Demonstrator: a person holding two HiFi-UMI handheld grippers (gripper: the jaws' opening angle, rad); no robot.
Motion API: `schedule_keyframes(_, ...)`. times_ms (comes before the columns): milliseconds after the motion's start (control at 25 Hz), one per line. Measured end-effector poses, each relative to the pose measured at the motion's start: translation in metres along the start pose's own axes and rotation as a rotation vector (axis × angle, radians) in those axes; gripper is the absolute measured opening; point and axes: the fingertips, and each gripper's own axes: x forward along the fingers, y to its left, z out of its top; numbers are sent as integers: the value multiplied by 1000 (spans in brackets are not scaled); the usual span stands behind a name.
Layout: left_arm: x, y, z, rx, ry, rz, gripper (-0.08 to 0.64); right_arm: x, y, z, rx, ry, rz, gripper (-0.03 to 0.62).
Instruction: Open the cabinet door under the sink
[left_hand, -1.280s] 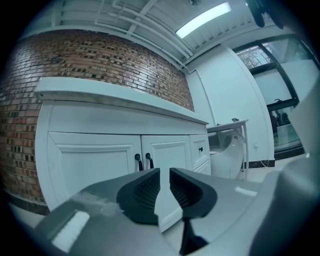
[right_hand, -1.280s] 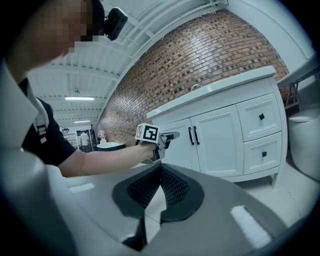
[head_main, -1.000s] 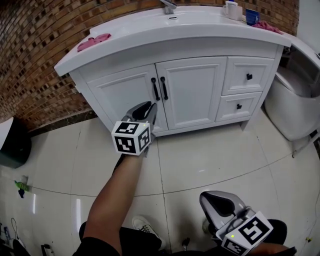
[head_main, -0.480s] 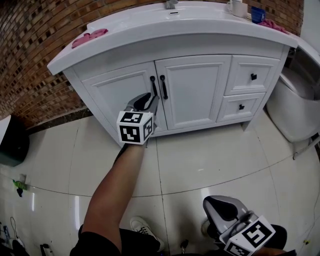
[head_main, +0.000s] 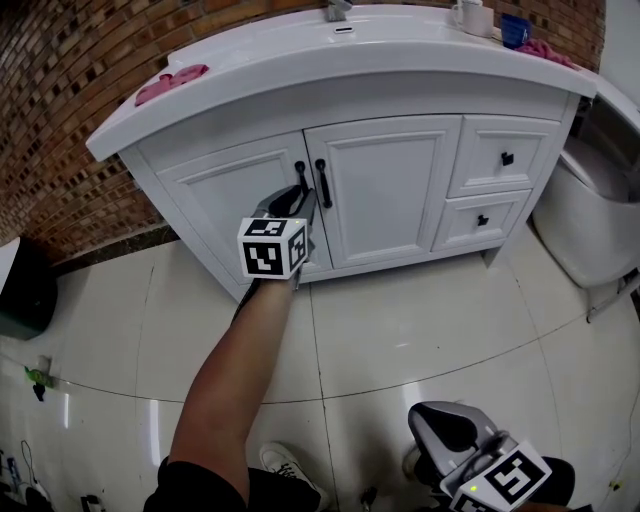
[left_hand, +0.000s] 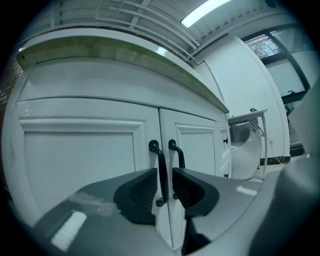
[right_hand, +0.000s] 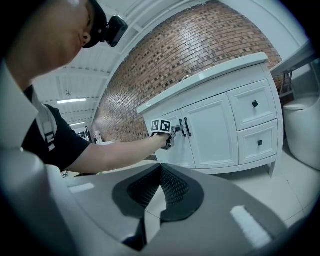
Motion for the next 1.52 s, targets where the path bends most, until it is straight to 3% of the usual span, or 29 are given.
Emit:
schedule_keyframes(200, 8, 4, 0, -49, 4, -5, 103, -1, -3, 0, 7, 1, -3, 8)
schedule_keyframes(400, 12, 4, 3, -13, 4, 2, 69, -1, -1, 3, -3, -7, 0, 8)
schedule_keyframes(920, 0, -2, 1, -14, 7, 1, 49, -3, 5, 5, -17, -11, 17, 8)
schedule_keyframes(1520, -46, -23, -6, -29, 14, -68, 44, -8, 22, 8, -56, -25, 42, 8)
